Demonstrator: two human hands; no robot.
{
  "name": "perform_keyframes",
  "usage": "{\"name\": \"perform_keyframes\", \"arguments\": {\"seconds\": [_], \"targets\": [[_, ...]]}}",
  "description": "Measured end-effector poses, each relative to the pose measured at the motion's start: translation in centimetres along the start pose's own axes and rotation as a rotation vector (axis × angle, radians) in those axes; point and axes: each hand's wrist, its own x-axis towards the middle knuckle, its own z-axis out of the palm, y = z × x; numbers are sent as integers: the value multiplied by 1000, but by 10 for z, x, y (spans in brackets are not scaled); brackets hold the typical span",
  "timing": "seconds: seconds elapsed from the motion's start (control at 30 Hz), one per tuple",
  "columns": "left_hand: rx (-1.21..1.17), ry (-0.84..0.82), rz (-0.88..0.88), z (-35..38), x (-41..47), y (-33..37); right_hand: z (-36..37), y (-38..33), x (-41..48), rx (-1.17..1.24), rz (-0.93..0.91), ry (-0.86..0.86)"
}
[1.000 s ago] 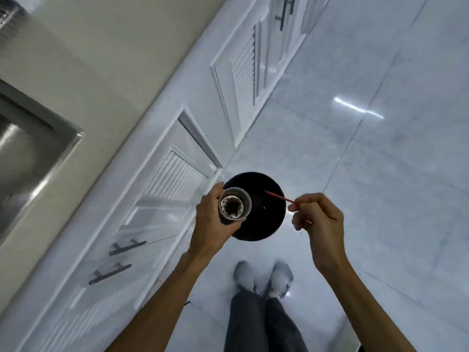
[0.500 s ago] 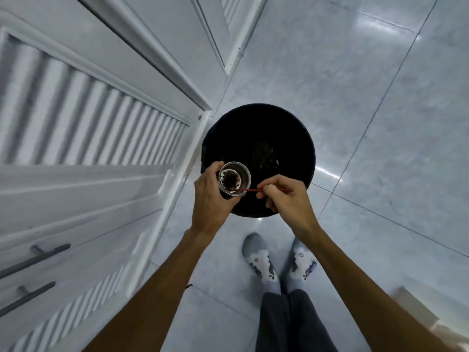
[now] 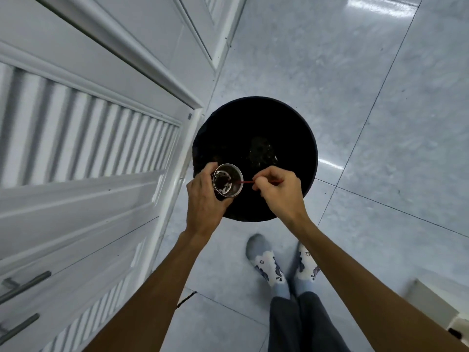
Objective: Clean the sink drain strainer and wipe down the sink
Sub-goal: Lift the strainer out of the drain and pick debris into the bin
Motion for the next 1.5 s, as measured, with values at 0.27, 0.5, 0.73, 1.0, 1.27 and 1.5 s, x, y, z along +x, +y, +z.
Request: {"name": "perform_keyframes", "arguments": {"seconds": [0.27,0.5,0.73,1.0,1.27,1.5], "targets": [[86,-4,38,3,3,4,5,2,9,-23,-13,37],[105,25,3,-2,10,7,12,-5,13,-111,-124,-12],[48,-7,-96,-5,10,12,11,-13,19,-19,-42,-16],[-17,-94,-130,-9,14,9,9,-9,17,25,17,38],[-42,-128,-128,-11,17,9,14,-13,17,9,10,27],[-73,-189,-155,-12,22,10,17,-15,16,-42,-17,16]]}}
